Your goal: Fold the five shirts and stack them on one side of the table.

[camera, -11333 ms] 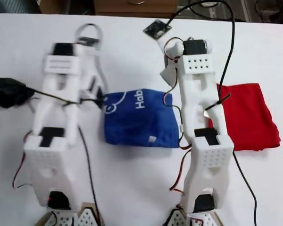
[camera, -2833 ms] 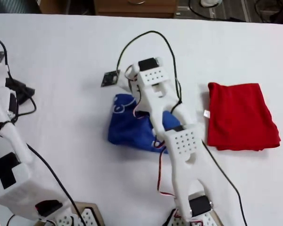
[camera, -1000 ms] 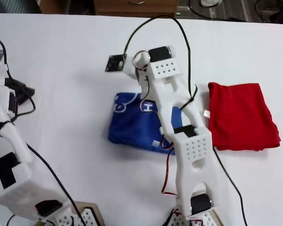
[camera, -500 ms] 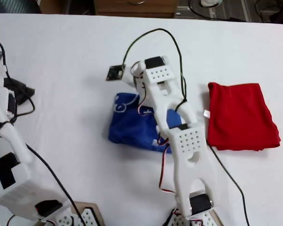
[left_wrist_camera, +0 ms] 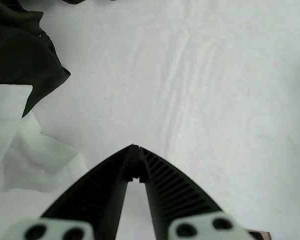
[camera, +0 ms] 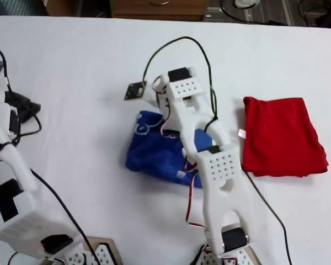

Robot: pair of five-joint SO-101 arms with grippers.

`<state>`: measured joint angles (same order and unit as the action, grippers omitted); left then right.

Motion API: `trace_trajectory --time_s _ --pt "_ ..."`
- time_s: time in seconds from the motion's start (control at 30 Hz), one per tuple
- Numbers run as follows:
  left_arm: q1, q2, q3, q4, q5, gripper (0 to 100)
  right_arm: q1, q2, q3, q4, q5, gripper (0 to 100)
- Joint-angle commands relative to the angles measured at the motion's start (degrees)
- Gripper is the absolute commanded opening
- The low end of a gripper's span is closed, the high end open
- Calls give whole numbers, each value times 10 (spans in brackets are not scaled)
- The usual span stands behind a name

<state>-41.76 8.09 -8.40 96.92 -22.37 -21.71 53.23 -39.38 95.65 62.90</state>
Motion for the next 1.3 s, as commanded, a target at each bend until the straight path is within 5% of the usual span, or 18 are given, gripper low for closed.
trace_trajectory --time_s 0.0,0.3,0.47,0.63,1.0,1.27 --pt "-11 -7 -22 5 0 27 -10 -32 73 25 -4 280" --pt "-7 -7 -23 4 0 27 -10 -55 124 24 -5 271" --pt "-9 -7 -23 4 0 27 -15 -54 148 24 -5 5" --pt "-9 -7 -23 4 0 27 -11 -60 161 24 -9 22" --pt "-6 -7 -23 5 0 27 35 -65 87 21 -236 21" --pt "45 -7 -20 13 1 27 116 -193 90 0 -297 21"
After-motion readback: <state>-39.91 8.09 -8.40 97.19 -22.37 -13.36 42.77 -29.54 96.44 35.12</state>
